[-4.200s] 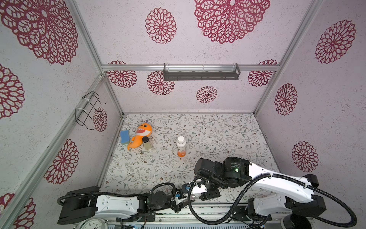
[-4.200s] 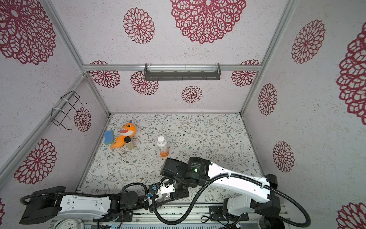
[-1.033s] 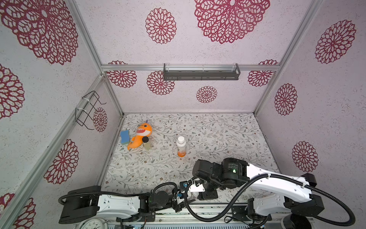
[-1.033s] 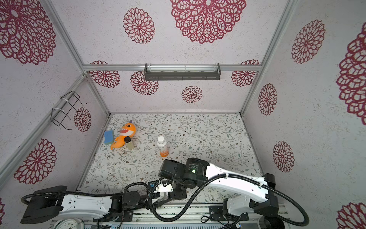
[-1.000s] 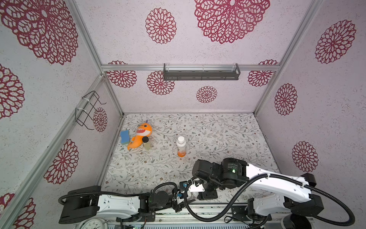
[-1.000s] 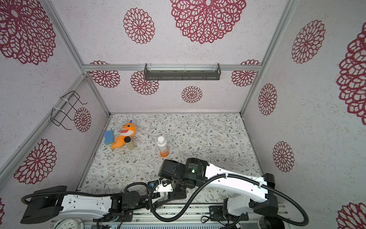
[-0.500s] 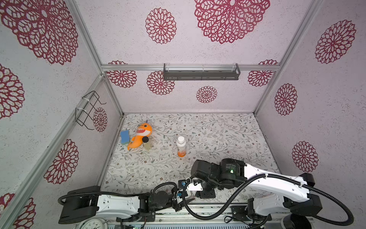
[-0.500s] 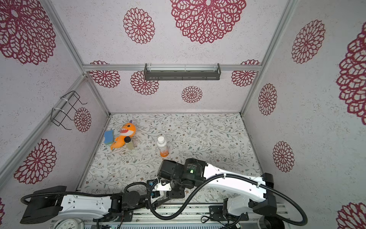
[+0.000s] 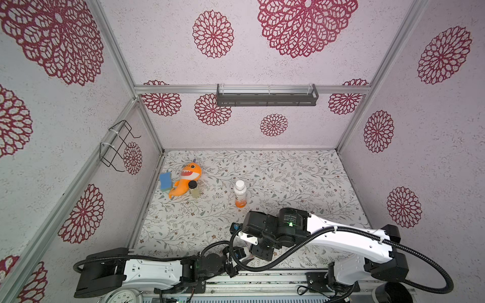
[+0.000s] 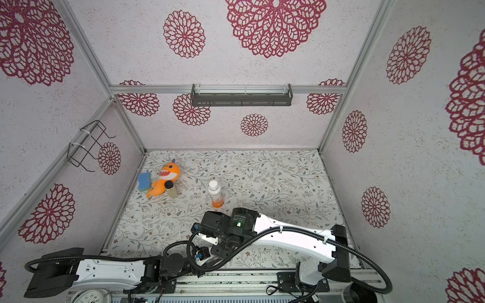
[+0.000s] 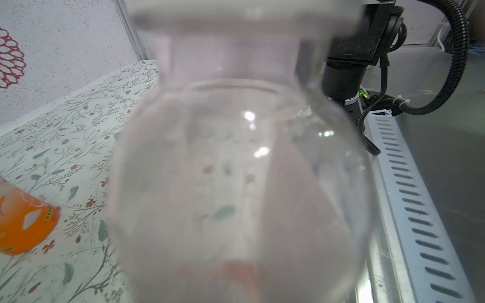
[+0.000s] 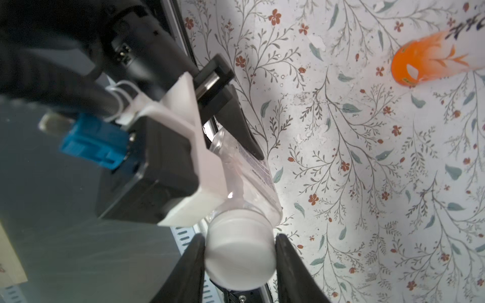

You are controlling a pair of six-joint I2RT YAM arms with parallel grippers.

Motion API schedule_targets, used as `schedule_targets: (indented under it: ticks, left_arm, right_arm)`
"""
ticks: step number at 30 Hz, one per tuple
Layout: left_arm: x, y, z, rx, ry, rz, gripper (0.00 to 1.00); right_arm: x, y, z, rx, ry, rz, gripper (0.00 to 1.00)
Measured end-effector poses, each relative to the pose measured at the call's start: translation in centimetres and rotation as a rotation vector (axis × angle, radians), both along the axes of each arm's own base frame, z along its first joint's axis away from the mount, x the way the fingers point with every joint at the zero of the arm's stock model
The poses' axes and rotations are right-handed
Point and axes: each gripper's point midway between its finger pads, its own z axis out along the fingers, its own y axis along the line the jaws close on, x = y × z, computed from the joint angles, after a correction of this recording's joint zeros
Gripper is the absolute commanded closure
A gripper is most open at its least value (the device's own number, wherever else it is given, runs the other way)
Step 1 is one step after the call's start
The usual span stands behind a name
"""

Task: Screw on the bottle caps
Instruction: Screw the bottle cap onto the plastic bottle.

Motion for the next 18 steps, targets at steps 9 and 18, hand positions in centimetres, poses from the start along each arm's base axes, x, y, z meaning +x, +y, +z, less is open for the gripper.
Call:
schedule_targets:
  ticks: [9,18]
  left_arm:
    - [0.7,0.2,0.4,-0.012,-0.016,0.042,0.60]
    - [0.1,-0.8,1.7,-0.063,-0.013,-0.001,0.60]
  right_arm:
    - [1.0,0.5,0.6,0.057,0.032,-0.276,0.48]
    - [1.1,-0.9,6.5,0.253,-0.080,-0.146,0.35]
